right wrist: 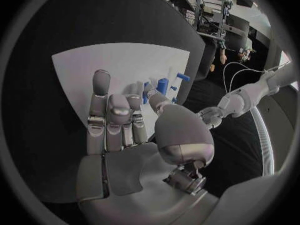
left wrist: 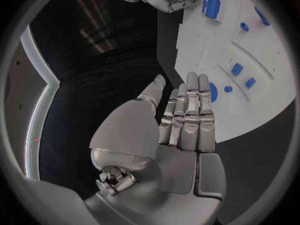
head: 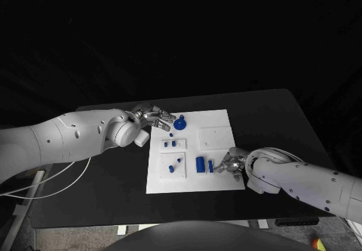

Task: Assemble the parts on the task board

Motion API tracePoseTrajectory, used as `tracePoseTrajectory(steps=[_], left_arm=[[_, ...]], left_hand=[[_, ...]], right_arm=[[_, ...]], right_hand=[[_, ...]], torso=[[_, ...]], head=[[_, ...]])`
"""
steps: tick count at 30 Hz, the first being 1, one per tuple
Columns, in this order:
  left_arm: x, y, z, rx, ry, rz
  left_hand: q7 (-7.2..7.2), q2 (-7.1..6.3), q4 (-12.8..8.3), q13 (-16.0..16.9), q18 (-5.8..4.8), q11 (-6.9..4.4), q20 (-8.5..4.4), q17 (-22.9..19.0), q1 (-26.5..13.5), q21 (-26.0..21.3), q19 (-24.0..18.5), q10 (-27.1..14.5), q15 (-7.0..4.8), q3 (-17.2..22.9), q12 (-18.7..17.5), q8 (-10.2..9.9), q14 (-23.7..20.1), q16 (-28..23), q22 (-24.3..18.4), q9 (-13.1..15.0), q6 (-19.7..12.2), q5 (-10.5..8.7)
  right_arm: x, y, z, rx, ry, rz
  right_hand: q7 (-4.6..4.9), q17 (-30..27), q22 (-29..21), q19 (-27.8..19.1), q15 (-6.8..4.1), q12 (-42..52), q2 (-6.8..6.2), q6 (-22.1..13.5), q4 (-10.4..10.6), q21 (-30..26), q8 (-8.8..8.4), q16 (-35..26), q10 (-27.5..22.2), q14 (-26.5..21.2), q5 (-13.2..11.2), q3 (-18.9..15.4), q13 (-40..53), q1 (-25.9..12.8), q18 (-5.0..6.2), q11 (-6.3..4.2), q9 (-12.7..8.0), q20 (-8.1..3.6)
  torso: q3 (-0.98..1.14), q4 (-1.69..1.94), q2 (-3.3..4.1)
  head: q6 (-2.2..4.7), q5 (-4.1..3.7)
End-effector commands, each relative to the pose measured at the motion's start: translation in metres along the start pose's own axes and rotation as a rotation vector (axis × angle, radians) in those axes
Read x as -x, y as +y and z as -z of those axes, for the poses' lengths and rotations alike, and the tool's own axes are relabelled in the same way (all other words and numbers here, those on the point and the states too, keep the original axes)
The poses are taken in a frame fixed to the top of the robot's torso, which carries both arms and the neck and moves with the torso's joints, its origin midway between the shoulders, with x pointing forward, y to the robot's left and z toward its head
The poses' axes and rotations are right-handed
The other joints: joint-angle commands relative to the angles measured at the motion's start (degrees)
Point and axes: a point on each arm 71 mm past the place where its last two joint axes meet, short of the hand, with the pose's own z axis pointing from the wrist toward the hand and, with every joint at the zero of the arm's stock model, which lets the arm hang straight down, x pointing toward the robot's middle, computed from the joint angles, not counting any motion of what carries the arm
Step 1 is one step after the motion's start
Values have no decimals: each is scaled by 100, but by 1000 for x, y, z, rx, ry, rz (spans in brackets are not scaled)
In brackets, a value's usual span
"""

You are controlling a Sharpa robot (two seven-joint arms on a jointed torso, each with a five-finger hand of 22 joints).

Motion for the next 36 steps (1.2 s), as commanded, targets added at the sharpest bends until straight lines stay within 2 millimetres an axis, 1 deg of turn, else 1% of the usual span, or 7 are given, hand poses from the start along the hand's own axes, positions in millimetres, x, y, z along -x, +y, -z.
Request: tracePoseTrajectory(steps=[1, 5, 17, 23, 26, 31, 36], left_arm=[[-1, -2, 0, -15, 1, 3], [0, -3, 0, -32, -14, 9], [13, -15, -6, -154, -88, 70], [29, -30, -16, -234, -151, 106], [37, -37, -21, -269, -185, 132], [47, -48, -32, -316, -218, 171], [49, -54, -41, -344, -225, 200]], left_hand=[[4, 7, 21, 0, -111, 13, 2, 10, -45, 31, -33, -42, -4, 15, -14, 3, -54, -23, -22, 2, -45, 20], [2, 7, 14, -1, -111, 11, 1, 10, -37, 33, -32, -38, -5, 18, -14, 4, -53, -24, -23, 3, -37, 20], [-137, 97, -53, -3, -147, -63, 46, -134, 20, -66, -200, 126, 28, 145, -16, 4, -347, -41, -85, 4, 219, 17], [-172, 85, -34, -4, -87, -19, 326, -557, -47, -340, -522, -284, 187, 121, -15, -7, -1170, -42, -299, -12, 12, -31], [-188, 67, -5, -7, 42, -9, 560, -817, -59, -351, -781, -576, 237, -16, -13, -5, -1593, -41, -519, -19, -169, -56], [-245, 12, 150, -16, 292, -39, 962, -1082, -205, -364, -1283, -1163, 272, -478, -30, -64, -2246, -61, -871, -61, -1046, -109], [-373, -100, 332, -55, 373, -108, 1197, -1147, -437, -369, -1831, -2437, 306, -834, -66, -106, -3723, -107, -1191, -102, -2233, -144]], right_arm=[[7, -4, 2, 47, -15, -48], [27, -3, 5, 142, -39, -113], [126, -10, 6, 370, -220, -420], [172, -26, 0, 414, -334, -607], [185, -33, -3, 428, -371, -673], [198, -39, -8, 463, -397, -772], [197, -38, -12, 492, -400, -823]], right_hand=[[30, -101, -51, -23, 41, 5, -182, -108, 221, -14, -15, -100, -58, -18, -6, -32, -42, 138, -48, 47, 1, 35], [53, -257, -119, -73, 64, -64, -227, -155, 303, -71, 4, -258, -141, -85, 4, -99, -135, 272, -52, 69, 29, 53], [139, -1724, -1250, -735, 242, -1383, 233, -303, -206, -768, -39, -2153, -623, -662, 593, -612, -1488, 733, -143, 179, 2, 261], [376, -2940, -3217, -2098, 682, -2870, 355, -661, -386, -769, -167, -4316, -1214, -1248, 867, -542, -3145, 812, -177, 541, -301, 756], [424, -3820, -4460, -2750, 1011, -4154, 380, -769, -430, -776, -143, -5555, -1080, -1523, 922, -412, -4716, 693, -239, 771, -683, 1050], [384, -5459, -5870, -3520, 1324, -5387, 333, -1036, -334, -761, -121, -5592, -1129, -2539, 1077, -548, -5305, 580, -156, 946, -1007, 1508], [303, -5822, -6940, -4370, 1318, -5446, 505, -1231, -88, -744, -31, -5616, -1609, -3170, 1166, -1258, -5318, 695, 533, 956, -1008, 2155]], torso=[[0, -11, -13], [1, -16, -35], [-38, -109, -371], [-99, -153, -596], [-97, -165, -658], [-72, -187, -744], [-49, -227, -792]], head=[[63, 8], [152, 10], [540, 48], [838, 139], [946, 168], [1090, 221], [1186, 266]])
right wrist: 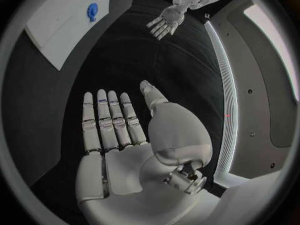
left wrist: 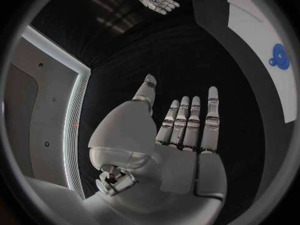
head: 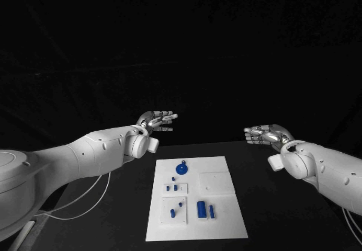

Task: Assemble the parts on the task board

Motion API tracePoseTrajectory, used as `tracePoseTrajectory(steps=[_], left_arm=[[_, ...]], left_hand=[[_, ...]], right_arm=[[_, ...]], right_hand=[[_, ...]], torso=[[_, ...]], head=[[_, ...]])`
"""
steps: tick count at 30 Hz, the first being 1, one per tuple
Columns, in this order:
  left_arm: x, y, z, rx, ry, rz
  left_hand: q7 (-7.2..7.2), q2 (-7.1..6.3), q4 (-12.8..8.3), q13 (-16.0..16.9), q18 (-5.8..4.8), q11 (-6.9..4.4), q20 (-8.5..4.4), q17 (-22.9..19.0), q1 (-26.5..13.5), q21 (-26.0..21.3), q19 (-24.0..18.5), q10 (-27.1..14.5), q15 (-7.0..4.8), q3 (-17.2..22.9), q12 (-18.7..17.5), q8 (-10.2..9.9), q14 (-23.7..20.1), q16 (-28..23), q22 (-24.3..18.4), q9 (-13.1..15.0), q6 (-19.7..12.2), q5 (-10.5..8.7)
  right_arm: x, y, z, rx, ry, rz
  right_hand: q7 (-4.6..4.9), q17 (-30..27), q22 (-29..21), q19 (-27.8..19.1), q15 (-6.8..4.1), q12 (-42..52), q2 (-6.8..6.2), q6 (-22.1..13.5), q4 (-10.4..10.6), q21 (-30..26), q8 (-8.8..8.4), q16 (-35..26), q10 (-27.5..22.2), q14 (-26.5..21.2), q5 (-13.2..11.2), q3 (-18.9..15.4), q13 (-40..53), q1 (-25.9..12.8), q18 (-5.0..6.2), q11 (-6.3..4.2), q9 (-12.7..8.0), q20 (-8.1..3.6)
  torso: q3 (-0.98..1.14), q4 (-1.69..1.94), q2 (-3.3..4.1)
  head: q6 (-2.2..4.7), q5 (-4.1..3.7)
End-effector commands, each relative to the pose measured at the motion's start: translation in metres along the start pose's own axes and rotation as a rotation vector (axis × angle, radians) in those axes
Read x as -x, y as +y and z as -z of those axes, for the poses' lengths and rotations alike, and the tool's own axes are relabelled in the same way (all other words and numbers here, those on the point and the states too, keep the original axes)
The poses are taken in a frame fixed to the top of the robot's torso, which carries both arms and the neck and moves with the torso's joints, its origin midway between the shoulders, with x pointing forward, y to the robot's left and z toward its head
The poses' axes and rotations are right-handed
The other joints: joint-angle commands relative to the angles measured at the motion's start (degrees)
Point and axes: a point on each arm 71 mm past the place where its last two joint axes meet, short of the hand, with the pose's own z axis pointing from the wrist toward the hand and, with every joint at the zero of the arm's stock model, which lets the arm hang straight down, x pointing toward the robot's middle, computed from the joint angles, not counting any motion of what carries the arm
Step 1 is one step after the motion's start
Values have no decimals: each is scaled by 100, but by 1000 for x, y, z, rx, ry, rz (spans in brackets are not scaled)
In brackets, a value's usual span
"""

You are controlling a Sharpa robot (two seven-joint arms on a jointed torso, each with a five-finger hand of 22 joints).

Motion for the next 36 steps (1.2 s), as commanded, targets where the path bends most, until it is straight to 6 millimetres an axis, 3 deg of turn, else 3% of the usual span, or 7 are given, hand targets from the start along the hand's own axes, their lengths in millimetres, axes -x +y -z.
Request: tracePoseTrajectory(steps=[1, 3, 4, 9, 10, 23, 36], left_arm=[[-2, -4, -4, -59, 12, 74], [-4, -4, -6, -66, 12, 81], [-1, -1, -5, -18, -8, 21], [-5, 1, -1, -20, -12, 27], [-8, 2, 1, -22, -14, 31], [-55, 9, 51, -61, -64, 91], [-86, -3, 102, -100, -110, 127]], left_hand=[[-38, -20, 59, -11, 96, -22, 89, -10, -58, 0, -178, -307, 8, -91, -30, -30, -264, -27, -139, -11, -339, -27], [-44, 11, 119, -15, 427, -40, 311, -11, -3, 4, -195, -350, 7, -152, -35, -30, -290, -27, -446, -12, -340, -24], [-432, -71, 302, -291, -801, -484, -1338, -291, -2131, -361, -5065, -4533, -597, 168, -309, -294, -4297, -305, -943, -280, -3997, -297], [-432, -71, 302, -291, -801, -484, -1338, -291, -2880, -361, -5065, -4533, -597, 168, -309, -294, -4297, -305, -943, -280, -3997, -297], [-432, -71, 302, -291, -801, -484, -1338, -291, -7048, -361, -5065, -4533, -597, 168, -309, -294, -4297, -305, -943, -280, -3997, -297], [-432, -71, 302, -291, -801, -484, -1338, -291, -7048, -361, -5065, -4533, -597, 168, -309, -294, -4297, -305, -943, -280, -3997, -297], [-432, -71, 302, -291, -801, -484, -1338, -291, -7048, -361, -5065, -4533, -597, 168, -309, -294, -4297, -305, -943, -280, -3997, -297]], right_arm=[[-5, 1, -1, 65, 31, -113], [-6, 0, -2, 69, 30, -125], [-4, -3, -1, 15, 4, -51], [-8, -1, 0, 28, -5, -62], [-10, -1, 2, 35, -10, -70], [-52, 15, 39, 138, -119, -209], [-90, 31, 94, 155, -225, -315]], right_hand=[[-8, -21, -282, -369, 2, -16, 78, -120, 67, -1, 28, -34, -183, -193, 26, -231, 3, 31, 341, 16, -8, 254], [6, -24, -298, -476, 12, -25, 105, -173, 95, 4, 48, -38, -229, -226, 32, -350, -2, 50, 475, 31, -12, 315], [-662, -348, -633, -4282, -784, -355, -384, -5296, 902, -383, -490, -370, -5490, -5314, -1493, -449, -323, -1930, -762, -770, -364, -1334], [-662, -348, -633, -4282, -784, -355, -384, -5296, 902, -383, -490, -370, -5490, -5314, -1493, -449, -323, -6523, -762, -770, -364, -1334], [-662, -348, -633, -4282, -784, -355, -384, -5296, 902, -383, -490, -370, -5490, -5314, -1493, -449, -323, -6523, -762, -770, -364, -1334], [-662, -348, -633, -4282, -784, -355, -384, -5296, 902, -383, -490, -370, -5490, -5314, -1493, -449, -323, -6523, -762, -770, -364, -1334], [-662, -348, -633, -4282, -784, -355, -384, -5296, 902, -383, -490, -370, -5490, -5314, -1493, -449, -323, -6523, -762, -770, -364, -1334]], torso=[[21, -38, -69], [34, -38, -76], [12, -20, -41], [-23, 63, -38], [-45, 114, -35], [-366, 859, -3], [-402, 943, 0]], head=[[101, 37], [146, 39], [86, 26], [105, -52], [116, -100], [286, -803], [305, -882]])
